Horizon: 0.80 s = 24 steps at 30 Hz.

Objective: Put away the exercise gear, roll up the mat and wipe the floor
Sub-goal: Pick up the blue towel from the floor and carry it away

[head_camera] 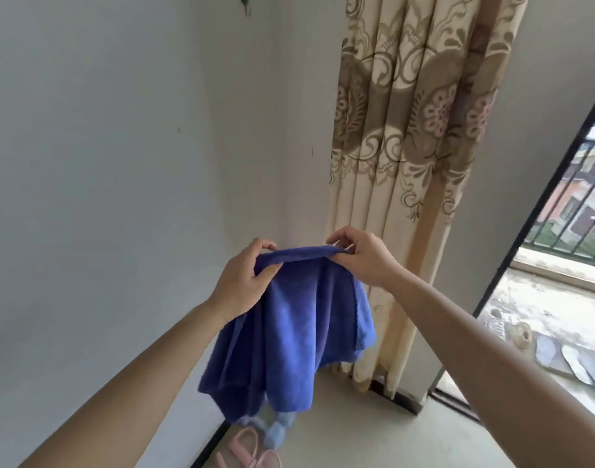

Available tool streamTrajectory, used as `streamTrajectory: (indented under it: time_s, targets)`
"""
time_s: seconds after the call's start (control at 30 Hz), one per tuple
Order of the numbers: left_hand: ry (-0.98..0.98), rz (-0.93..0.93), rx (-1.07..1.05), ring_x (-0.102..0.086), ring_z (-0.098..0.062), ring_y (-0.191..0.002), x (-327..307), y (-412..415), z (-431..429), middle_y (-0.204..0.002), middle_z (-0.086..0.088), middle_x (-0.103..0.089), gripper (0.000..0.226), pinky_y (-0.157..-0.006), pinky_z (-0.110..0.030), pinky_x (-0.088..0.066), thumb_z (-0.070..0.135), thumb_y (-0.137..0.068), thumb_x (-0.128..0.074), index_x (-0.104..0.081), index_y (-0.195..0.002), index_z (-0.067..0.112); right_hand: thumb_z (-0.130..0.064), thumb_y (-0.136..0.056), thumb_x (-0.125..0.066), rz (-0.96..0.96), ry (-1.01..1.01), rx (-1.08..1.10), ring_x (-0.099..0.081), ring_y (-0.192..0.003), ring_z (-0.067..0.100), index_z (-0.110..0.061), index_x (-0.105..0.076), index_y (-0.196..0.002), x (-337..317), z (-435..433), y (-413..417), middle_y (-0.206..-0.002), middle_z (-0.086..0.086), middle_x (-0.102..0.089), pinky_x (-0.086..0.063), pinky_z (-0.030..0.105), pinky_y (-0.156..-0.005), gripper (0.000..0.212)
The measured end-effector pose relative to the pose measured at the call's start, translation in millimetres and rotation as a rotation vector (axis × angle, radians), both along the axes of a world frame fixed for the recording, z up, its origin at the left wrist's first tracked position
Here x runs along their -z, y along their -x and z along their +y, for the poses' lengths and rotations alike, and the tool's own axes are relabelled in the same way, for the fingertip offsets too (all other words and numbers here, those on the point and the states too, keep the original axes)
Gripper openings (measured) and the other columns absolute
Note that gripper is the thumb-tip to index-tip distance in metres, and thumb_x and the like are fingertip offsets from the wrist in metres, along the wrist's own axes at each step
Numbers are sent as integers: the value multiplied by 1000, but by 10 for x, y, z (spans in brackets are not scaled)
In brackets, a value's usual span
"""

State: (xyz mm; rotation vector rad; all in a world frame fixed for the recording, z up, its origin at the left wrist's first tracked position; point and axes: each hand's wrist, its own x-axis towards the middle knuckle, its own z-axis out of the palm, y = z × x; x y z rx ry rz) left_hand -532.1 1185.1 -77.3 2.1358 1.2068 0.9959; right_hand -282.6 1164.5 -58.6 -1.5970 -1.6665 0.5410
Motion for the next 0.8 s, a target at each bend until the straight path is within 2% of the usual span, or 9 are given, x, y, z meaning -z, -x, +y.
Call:
streamTrajectory:
  time_s: [0.07, 0.17, 0.3, 0.4, 0.5, 0.67, 0.73, 0.8]
  targets:
    - [-88, -19, -2, -60, 0, -87, -77, -10, 571, -93, 17, -65, 15, -78, -19, -44, 21, -96, -58, -64, -105, 31, -23, -83, -78, -9, -7, 11, -54, -62, -2, -37, -61, -84, -80, 525, -38, -77, -13, -63, -43, 14, -62, 22]
    - [-191, -6, -63, -61, -8, -88, -307, -11, 1398, -97, 7, -63, 18, -83, -27, -50, 19, -95, -60, -73, -107, 23, -27, -79, -83, -48, -32, -26, -52, -62, -1, -30, -66, -83, -268, 1288, -77, -71, -13, -60, -41, 13, -64, 18]
    - [-275, -50, -190, -64, -9, -80, -818, -22, 2300, -93, 9, -68, 17, -80, -30, -53, 19, -88, -70, -73, -104, 25, -28, -76, -87, -94, -147, -100, -56, -62, 1, -32, -66, -82, -638, 2178, -134, -74, -7, -66, -48, 22, -69, 22]
    - [-407, 28, -214, -62, -8, -68, -1250, -31, 2847, -85, 12, -67, 19, -74, -28, -53, 21, -85, -73, -71, -104, 24, -30, -81, -83, -157, -278, -156, -60, -65, 1, -31, -69, -93, -1007, 2819, -181, -76, -10, -67, -48, 17, -68, 19]
    - [-569, 52, -289, -61, -12, -68, -1696, -67, 3314, -87, 2, -71, 14, -74, -25, -50, 24, -85, -75, -74, -97, 17, -23, -88, -76, -61, -436, -200, -58, -65, -5, -25, -73, -97, -1437, 3492, -187, -82, -11, -69, -44, 10, -67, 10]
    - [-685, -8, -503, -61, -9, -73, -2477, -256, 3951, -88, 8, -66, 14, -77, -25, -49, 27, -84, -70, -74, -97, 22, -27, -95, -66, 31, -673, -165, -57, -69, 1, -23, -74, -104, -2163, 4489, -95, -98, -7, -66, -47, 18, -74, 13]
    - [-792, 70, -590, -60, -13, -77, -2834, -357, 4180, -92, 6, -67, 17, -73, -29, -48, 25, -87, -64, -70, -102, 22, -27, -96, -62, 50, -724, -155, -59, -74, 6, -23, -72, -106, -2491, 4818, -25, -98, -7, -66, -49, 23, -77, 15]
    - [-1027, 254, -680, -62, -24, -81, -3161, -439, 4410, -91, -1, -68, 14, -61, -34, -47, 19, -87, -61, -71, -97, 19, -26, -96, -60, 77, -785, -147, -60, -77, 9, -25, -71, -106, -2849, 5076, 38, -93, -9, -65, -51, 27, -76, 15]
